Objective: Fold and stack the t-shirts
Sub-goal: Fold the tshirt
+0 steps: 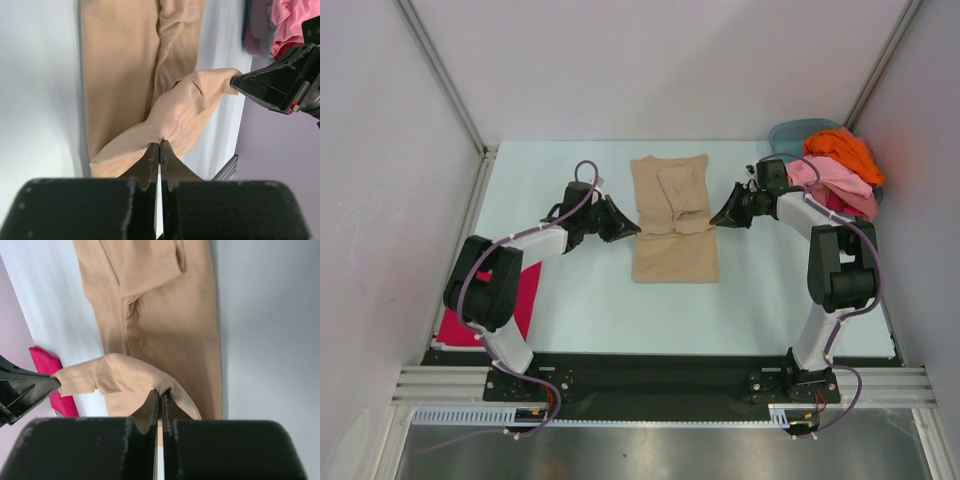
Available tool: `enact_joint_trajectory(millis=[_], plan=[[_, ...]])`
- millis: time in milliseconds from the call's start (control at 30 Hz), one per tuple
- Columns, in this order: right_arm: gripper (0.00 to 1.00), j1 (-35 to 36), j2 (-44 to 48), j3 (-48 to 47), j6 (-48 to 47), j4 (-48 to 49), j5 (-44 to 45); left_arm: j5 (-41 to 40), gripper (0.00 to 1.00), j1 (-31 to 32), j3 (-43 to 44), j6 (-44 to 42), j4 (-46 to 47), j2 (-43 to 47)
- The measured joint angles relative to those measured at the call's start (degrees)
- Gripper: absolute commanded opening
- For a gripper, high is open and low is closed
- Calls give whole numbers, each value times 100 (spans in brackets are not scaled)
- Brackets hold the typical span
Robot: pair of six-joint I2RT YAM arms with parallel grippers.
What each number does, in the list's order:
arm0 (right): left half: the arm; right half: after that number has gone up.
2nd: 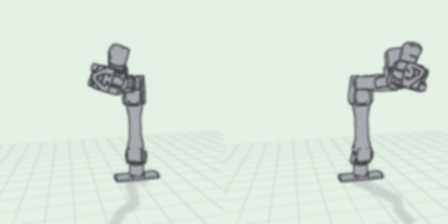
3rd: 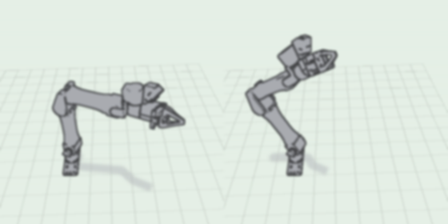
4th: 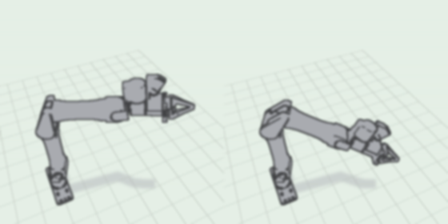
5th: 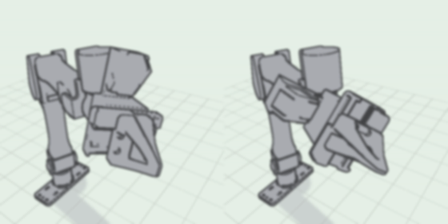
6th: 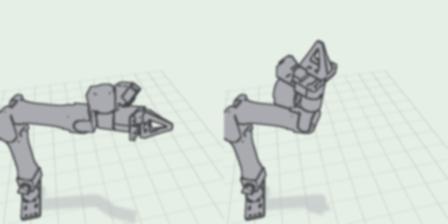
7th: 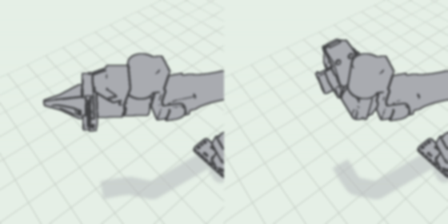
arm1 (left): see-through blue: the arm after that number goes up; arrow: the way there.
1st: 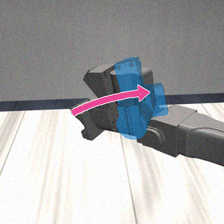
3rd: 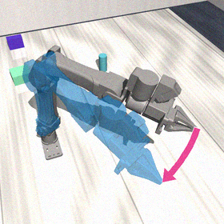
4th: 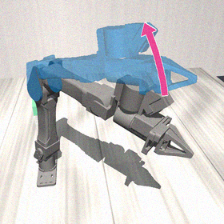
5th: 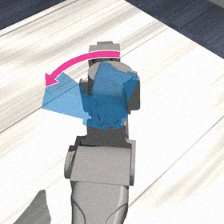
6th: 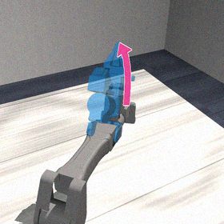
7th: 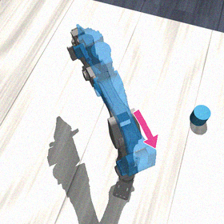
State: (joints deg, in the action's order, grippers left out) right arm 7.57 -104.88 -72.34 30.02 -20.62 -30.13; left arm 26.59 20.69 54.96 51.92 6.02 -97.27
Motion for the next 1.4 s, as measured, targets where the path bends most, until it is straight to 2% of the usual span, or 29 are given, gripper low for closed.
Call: enact_joint_trajectory(millis=[167, 800, 867, 900, 967, 1000, 1033, 1067, 1167, 1233, 1400], plan=[[0, -153, -348, -144, -81, 33, -229, 133, 0, -55, 356, 4, 50, -546], [0, -223, -1224, -682, -184, 212, -684, 155, 0, -201, 658, 11, 116, -1091], [6, -234, -1333, -785, -181, 208, -702, 140, 7, -219, 678, 9, 111, -1130], [7, -245, -1394, -850, -184, 210, -708, 125, 20, -234, 706, 0, 103, -1158], [15, -284, -1550, -1032, -192, 160, -702, 66, 32, -264, 841, -101, 9, -1255], [19, -323, -1626, -1134, -232, 140, -688, 31, 34, -284, 975, -210, -107, -1331], [27, -369, -1714, -1274, -280, 92, -658, -11, 38, -302, 1156, -319, -319, -1405], [31, -435, -1803, -1460, -332, -7, -614, -127, 45, -313, 1384, -490, -531, -1493], [46, -664, -1906, -1858, -546, -227, -426, -542, 54, -354, 1685, -1008, -990, -1381], [58, -789, -1788, -1943, -713, -382, -195, -743, 55, -358, 1580, -1241, -1189, -1029], [56, -734, -754, -1292, -933, -605, 289, -920, 50, -282, 911, -1556, -1305, 339]])
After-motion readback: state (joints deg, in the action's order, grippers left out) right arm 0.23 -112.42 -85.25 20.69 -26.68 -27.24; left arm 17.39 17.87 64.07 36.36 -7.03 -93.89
